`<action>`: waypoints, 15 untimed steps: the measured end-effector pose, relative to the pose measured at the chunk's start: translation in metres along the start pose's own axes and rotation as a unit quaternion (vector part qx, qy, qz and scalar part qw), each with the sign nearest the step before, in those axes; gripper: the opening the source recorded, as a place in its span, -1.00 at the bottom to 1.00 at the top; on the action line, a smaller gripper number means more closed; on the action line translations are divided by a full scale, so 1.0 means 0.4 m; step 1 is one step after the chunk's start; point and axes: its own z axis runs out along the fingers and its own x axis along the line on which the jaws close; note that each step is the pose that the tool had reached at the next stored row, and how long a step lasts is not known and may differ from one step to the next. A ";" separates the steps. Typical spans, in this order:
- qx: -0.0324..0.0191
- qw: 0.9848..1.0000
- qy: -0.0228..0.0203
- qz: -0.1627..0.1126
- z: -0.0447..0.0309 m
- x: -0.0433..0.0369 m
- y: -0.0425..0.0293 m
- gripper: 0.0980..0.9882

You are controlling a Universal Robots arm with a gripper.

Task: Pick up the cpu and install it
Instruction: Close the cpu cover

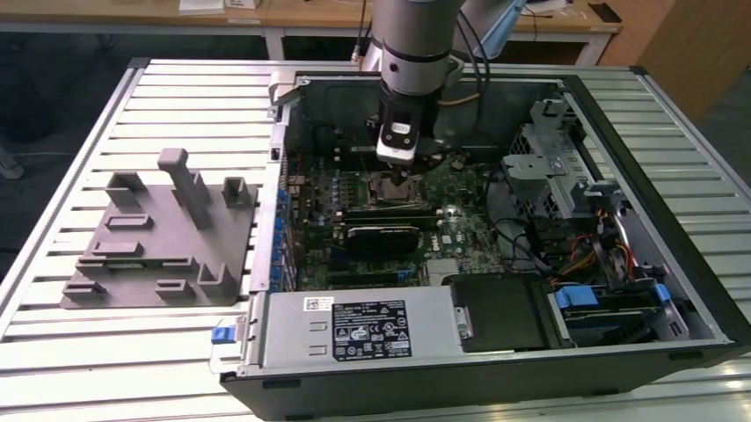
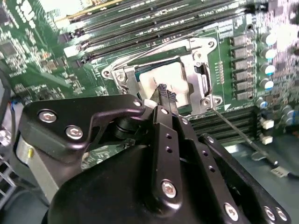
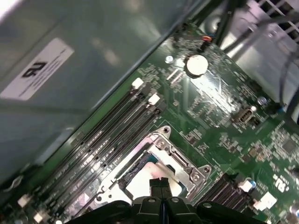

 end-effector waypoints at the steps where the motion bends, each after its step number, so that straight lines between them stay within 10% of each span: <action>1: 0.000 1.000 0.000 -0.009 0.000 0.000 0.000 -0.98; 8: 0.000 0.997 0.001 -0.072 0.003 0.000 0.000 -0.98; 15: 0.000 0.991 0.001 -0.136 0.007 0.000 0.000 -0.98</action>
